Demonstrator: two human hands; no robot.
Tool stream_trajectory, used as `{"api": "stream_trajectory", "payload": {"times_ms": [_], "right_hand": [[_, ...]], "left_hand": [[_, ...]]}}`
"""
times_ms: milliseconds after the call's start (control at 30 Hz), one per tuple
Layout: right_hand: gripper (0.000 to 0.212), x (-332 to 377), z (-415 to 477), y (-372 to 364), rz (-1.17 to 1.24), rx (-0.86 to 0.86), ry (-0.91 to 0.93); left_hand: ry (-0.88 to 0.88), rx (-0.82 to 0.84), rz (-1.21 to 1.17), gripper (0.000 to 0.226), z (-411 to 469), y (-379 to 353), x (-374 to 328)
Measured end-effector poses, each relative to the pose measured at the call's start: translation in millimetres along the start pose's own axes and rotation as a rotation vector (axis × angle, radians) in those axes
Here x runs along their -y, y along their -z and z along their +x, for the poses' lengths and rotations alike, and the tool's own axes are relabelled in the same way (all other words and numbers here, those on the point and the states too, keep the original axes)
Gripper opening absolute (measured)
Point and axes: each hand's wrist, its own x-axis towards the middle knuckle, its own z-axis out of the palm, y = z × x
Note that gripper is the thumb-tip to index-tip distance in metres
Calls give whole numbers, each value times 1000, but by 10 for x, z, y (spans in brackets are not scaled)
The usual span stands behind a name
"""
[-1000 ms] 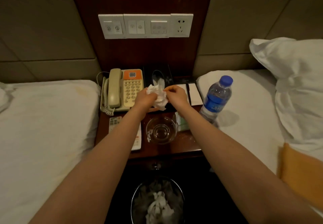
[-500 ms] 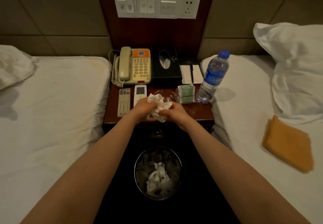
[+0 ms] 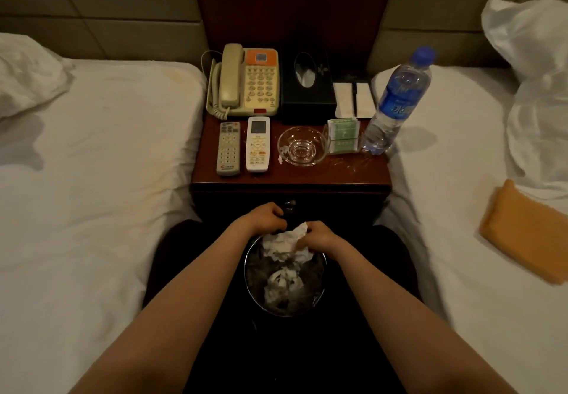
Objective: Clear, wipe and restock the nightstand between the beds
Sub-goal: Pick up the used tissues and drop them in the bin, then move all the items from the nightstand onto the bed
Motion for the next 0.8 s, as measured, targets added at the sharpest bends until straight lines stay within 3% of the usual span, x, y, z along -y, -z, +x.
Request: {"api": "stream_trajectory", "payload": {"times_ms": [167, 267, 467, 600, 800], "right_hand": [[16, -49, 56, -104, -65, -13, -18], [17, -27, 89, -104, -27, -25, -58], [11, 153, 97, 87, 276, -248, 73], [24, 394, 26, 280, 397, -320, 173], [21, 520, 45, 478, 457, -320, 176]], "left_hand": [[-113, -212, -90, 30, 112, 78, -51], [-135, -304, -221, 40, 197, 142, -145], [-169, -342, -350, 61, 371, 250, -417], [-183, -344, -385, 57, 521, 234, -503], [-124, -456, -528, 36, 733, 161, -581]]}}
